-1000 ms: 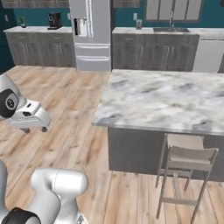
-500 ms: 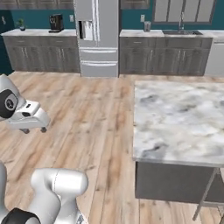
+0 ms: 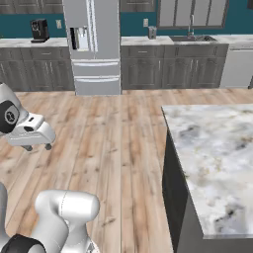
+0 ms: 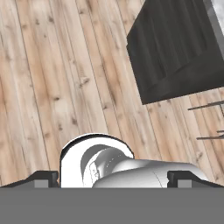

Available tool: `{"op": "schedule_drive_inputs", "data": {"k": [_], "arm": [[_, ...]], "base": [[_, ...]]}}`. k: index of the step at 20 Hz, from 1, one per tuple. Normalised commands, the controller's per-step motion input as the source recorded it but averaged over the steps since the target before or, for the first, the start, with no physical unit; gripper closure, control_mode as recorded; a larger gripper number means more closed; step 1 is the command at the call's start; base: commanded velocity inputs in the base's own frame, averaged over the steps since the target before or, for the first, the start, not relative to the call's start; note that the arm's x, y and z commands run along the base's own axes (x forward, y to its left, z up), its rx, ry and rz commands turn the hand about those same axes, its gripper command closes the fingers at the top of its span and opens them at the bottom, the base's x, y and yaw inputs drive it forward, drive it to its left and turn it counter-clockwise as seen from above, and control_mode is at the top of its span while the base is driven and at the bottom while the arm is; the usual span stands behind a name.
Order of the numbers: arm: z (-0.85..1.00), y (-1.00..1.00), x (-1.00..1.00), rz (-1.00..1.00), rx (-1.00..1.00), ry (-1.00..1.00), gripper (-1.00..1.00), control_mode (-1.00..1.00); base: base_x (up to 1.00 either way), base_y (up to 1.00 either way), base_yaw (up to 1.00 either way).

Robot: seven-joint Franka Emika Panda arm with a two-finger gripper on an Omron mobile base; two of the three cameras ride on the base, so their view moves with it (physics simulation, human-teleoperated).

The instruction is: Move the hot dog bun to the plate on the dining table and place the condiment next to that plate. Then navigate to the fridge and take the sausage and place it on the plate as well.

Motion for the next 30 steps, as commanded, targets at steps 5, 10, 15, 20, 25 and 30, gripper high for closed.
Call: {"op": "schedule_drive_inputs", "data": {"k": [5, 10, 15, 20, 25, 30], "arm": [[0.00, 0.00, 0.00, 0.00, 0.00, 0.00, -1.00, 1.00], [0.00, 0.00, 0.00, 0.00, 0.00, 0.00, -1.00, 1.00], [0.00, 0.00, 0.00, 0.00, 0.00, 0.00, -1.00, 1.00], [0.00, 0.00, 0.00, 0.00, 0.00, 0.00, -1.00, 1.00], [0.00, 0.00, 0.00, 0.00, 0.00, 0.00, -1.00, 1.00], [0.00, 0.00, 0.00, 0.00, 0.00, 0.00, -1.00, 1.00]], "base": [[0.64, 0.98, -0.29], [0.70, 1.00, -0.16], [0.88, 1.00, -0.06], [0.96, 0.80, 0.00], [1.00, 0.47, 0.00], [1.00, 0.14, 0.08]]}}
